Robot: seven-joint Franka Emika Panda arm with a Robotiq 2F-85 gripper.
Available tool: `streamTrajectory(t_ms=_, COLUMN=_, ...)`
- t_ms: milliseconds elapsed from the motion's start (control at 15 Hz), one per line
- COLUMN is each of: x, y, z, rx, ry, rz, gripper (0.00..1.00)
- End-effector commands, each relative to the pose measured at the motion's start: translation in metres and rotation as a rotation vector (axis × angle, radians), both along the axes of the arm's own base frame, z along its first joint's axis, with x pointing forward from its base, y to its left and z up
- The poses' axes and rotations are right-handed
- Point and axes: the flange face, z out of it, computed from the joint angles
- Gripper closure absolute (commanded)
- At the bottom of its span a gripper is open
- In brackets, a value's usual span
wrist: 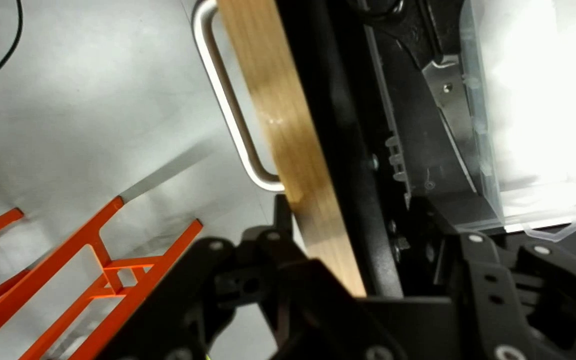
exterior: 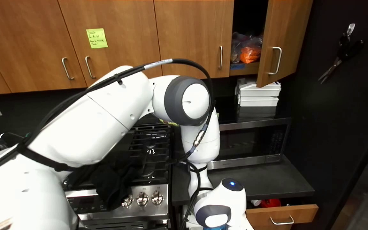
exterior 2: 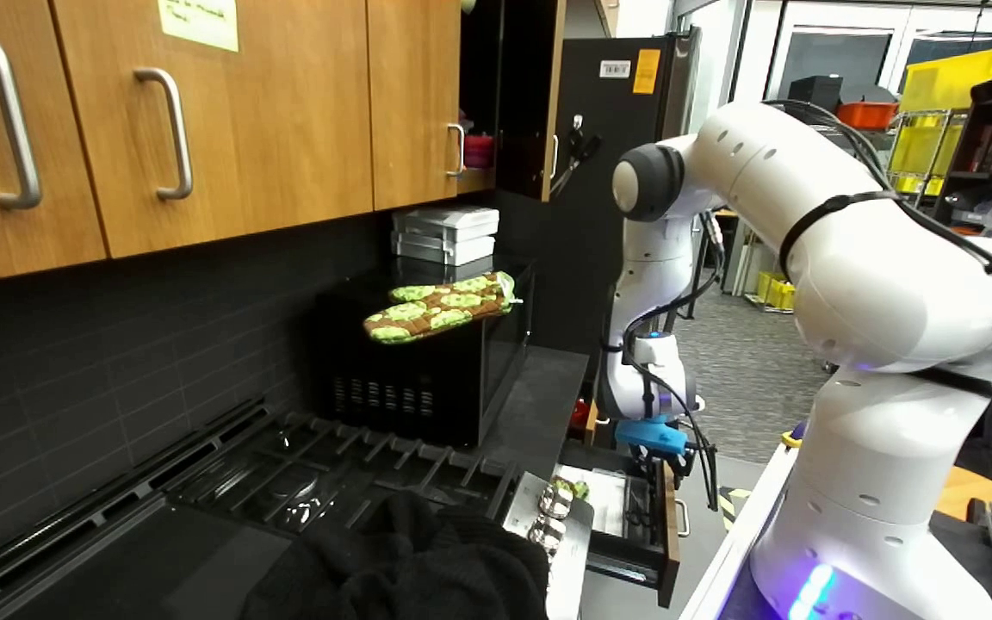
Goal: Close the top drawer to the left
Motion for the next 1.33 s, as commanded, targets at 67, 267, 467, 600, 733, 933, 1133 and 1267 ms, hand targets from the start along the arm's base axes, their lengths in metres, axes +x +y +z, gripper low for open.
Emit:
streamTrajectory(t_ms=67, x=0.000, y=0.007, z=0.015, rx=0.029, ry=-0.041, rz=-0.007, gripper=0.64)
streamTrajectory(t_ms=267, x=0.000, y=0.008, z=0.016, rx=0.047, ry=-0.056, rz=-0.011, gripper=0.64)
streamTrajectory(t_ms=467, x=0.005, y=0.014, z=0.014, rx=0.071, ry=-0.067, rz=0.004, gripper=0.64)
streamTrajectory(t_ms=600, x=0.012, y=0.020, z=0.013, rx=0.083, ry=-0.076, rz=0.022, gripper=0.64)
streamTrajectory(t_ms=733, x=0.018, y=0.025, z=0.013, rx=0.093, ry=-0.084, rz=0.038, gripper=0.64)
streamTrajectory(t_ms=933, x=0.023, y=0.030, z=0.013, rx=0.103, ry=-0.092, rz=0.051, gripper=0.64)
streamTrajectory(t_ms=1133, x=0.025, y=0.034, z=0.012, rx=0.113, ry=-0.097, rz=0.059, gripper=0.64)
streamTrajectory(t_ms=1267, x=0.028, y=0.036, z=0.014, rx=0.116, ry=-0.109, rz=0.068, gripper=0.64)
